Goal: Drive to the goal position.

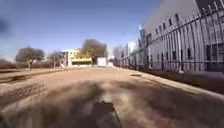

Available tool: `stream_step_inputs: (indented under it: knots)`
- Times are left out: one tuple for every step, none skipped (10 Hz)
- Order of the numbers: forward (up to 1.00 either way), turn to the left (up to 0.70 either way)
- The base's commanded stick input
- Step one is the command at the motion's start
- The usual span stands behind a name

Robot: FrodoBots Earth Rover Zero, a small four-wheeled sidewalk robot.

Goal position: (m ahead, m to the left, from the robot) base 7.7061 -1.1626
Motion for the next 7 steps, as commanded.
stream_step_inputs:
  knots:
    - [1.0, 0.0]
    - [1.0, 0.0]
    - [1.0, 0.0]
    - [1.0, 0.0]
    - [1.0, 0.0]
    - [1.0, 0.0]
    - [1.0, 0.0]
